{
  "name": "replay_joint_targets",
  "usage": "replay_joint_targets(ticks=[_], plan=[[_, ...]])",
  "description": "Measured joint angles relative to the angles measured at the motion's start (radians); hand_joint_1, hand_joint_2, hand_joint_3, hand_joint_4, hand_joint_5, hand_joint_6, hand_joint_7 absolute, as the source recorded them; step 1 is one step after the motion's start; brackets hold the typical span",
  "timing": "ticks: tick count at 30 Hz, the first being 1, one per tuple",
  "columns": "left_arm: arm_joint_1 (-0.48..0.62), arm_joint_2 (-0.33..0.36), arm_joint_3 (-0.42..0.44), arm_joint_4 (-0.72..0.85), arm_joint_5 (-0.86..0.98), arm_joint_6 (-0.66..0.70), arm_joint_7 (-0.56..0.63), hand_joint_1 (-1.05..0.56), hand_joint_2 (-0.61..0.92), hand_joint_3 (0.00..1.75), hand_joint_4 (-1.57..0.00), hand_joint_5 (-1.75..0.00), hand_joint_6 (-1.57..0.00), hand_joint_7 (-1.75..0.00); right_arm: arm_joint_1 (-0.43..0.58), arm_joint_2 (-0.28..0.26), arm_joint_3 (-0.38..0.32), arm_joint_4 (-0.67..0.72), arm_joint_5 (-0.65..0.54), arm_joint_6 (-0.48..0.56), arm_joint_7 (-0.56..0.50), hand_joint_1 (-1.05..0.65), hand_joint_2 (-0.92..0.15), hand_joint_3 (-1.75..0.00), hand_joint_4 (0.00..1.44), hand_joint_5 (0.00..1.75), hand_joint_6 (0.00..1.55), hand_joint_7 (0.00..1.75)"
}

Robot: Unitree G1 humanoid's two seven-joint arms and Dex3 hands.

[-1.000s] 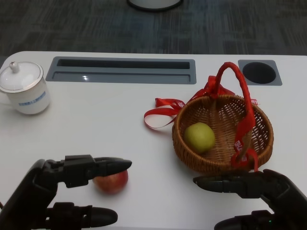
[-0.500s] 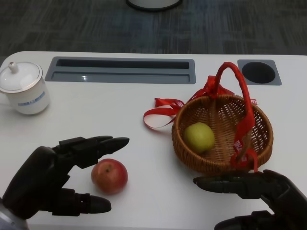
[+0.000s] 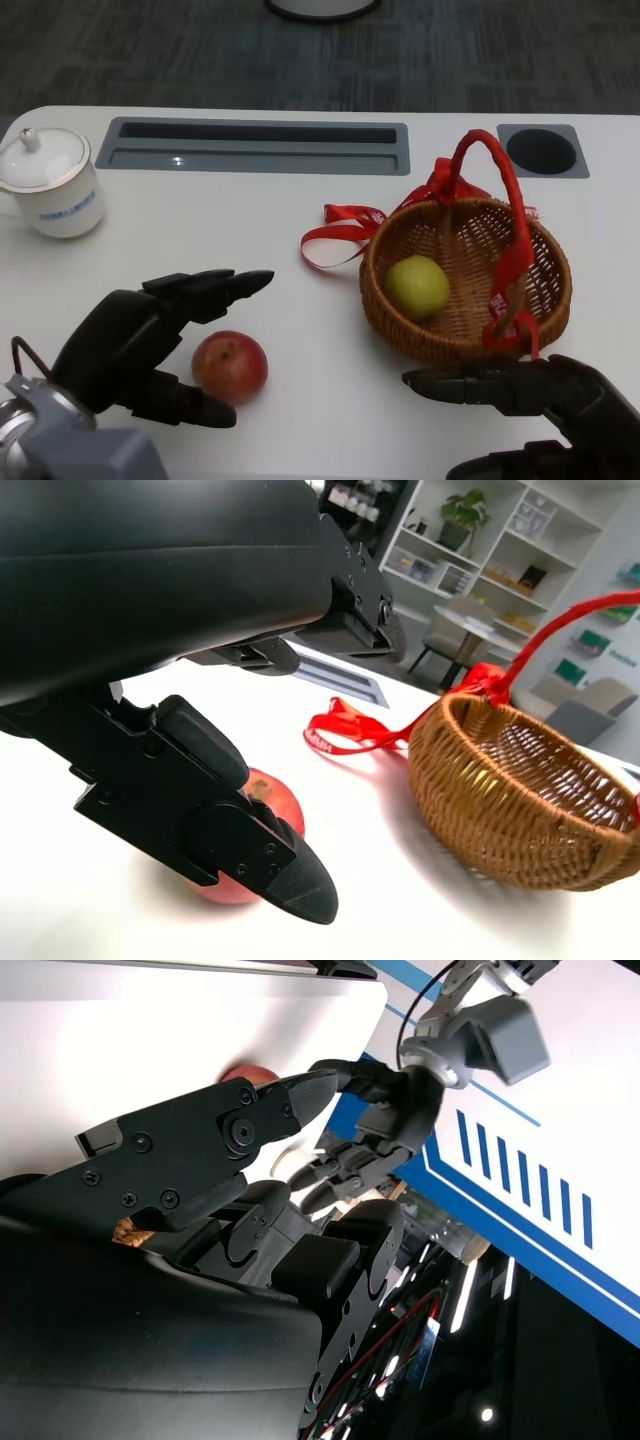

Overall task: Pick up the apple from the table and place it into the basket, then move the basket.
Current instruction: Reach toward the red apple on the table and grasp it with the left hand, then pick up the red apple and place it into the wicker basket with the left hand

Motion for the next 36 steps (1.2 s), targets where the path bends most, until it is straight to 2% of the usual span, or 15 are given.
replay_joint_targets(ticks=[9, 16, 20, 30, 33, 36], plan=[[-0.197, 0.011, -0.148, 0.389, 0.072, -0.009, 0.150, -0.89, 0.67, 0.01, -0.37, 0.00, -0.33, 0.00, 0.005, -0.001, -0.001, -0.019, -0.002, 0.013, -0.002, -0.25, -0.79, 0.00, 0.84, 0.01, 0.77, 0.00], [-0.283, -0.006, -0.245, 0.584, 0.094, 0.005, 0.209, -0.80, 0.63, 0.01, -0.37, 0.00, -0.32, 0.00, 0.008, -0.001, -0.002, -0.023, -0.005, 0.015, -0.002, -0.24, -0.80, 0.00, 0.84, 0.00, 0.77, 0.00], [-0.316, -0.013, -0.281, 0.637, 0.093, 0.006, 0.231, -0.82, 0.64, 0.01, -0.38, -0.01, -0.32, 0.00, 0.013, -0.001, -0.001, -0.025, -0.003, 0.015, -0.003, -0.24, -0.80, 0.00, 0.84, 0.00, 0.77, 0.00], [-0.342, -0.033, -0.341, 0.692, 0.091, 0.014, 0.305, -0.77, 0.64, 0.00, -0.42, -0.02, -0.37, -0.02, 0.021, 0.000, 0.000, -0.028, -0.001, 0.015, -0.002, -0.24, -0.80, 0.00, 0.85, 0.00, 0.78, 0.00], [-0.346, -0.038, -0.344, 0.700, 0.079, 0.014, 0.306, -0.67, 0.62, 0.00, -0.51, -0.04, -0.46, -0.04, 0.026, 0.000, 0.000, -0.030, -0.002, 0.015, -0.002, -0.24, -0.80, 0.00, 0.85, 0.00, 0.78, 0.00], [-0.352, -0.046, -0.344, 0.709, 0.060, 0.025, 0.306, -0.50, 0.62, 0.00, -0.71, -0.06, -0.64, -0.05, 0.030, 0.000, 0.000, -0.038, -0.002, 0.016, -0.004, -0.25, -0.81, 0.00, 0.85, 0.00, 0.78, 0.00]])
